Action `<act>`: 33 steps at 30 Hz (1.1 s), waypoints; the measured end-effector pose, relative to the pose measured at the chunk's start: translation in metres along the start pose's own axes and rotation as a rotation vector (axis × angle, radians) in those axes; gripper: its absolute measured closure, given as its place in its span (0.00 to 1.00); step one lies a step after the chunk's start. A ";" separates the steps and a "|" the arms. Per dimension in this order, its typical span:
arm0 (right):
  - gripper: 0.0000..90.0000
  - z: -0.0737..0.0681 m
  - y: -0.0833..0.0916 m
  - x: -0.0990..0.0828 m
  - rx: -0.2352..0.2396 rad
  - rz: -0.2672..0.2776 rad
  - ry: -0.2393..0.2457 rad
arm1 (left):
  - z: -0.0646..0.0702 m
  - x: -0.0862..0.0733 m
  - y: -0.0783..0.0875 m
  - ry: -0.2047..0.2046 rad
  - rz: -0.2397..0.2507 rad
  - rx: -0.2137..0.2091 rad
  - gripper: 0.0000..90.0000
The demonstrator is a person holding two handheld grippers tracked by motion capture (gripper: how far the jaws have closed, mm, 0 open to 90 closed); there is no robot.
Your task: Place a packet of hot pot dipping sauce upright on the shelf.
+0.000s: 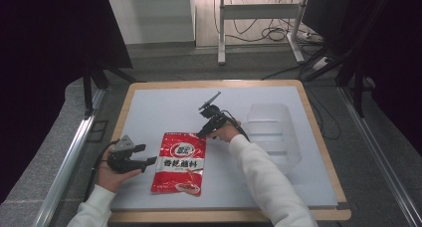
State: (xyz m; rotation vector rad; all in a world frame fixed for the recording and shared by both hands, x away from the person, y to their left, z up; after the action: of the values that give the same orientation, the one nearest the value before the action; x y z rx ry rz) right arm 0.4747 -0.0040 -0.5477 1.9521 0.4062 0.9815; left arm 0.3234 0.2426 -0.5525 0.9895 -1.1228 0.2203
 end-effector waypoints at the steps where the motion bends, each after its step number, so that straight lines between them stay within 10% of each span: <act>1: 0.76 0.000 0.000 -0.001 0.005 -0.007 0.004 | 0.000 0.000 0.000 0.000 -0.001 -0.001 0.33; 11: 0.98 0.000 -0.002 -0.001 -0.028 -0.002 0.064 | 0.000 -0.001 -0.001 0.000 -0.010 -0.003 0.33; 33: 0.99 -0.035 0.040 -0.002 0.029 0.126 0.207 | -0.023 0.018 -0.032 0.068 -0.035 -0.020 0.32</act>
State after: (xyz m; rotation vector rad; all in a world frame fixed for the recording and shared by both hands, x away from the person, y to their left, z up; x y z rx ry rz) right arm 0.4432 -0.0076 -0.5055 1.9274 0.4192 1.2720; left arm 0.3662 0.2358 -0.5566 0.9766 -1.0429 0.2128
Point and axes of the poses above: each handheld gripper's, and its own axes: y roughly backward along the jaws, x roughly out of its top, z roughly to its right, the point moved 5 cm from there along -y, roughly forward along the jaws, and after that the axes turned 5 degrees about z, right-handed, at the moved point
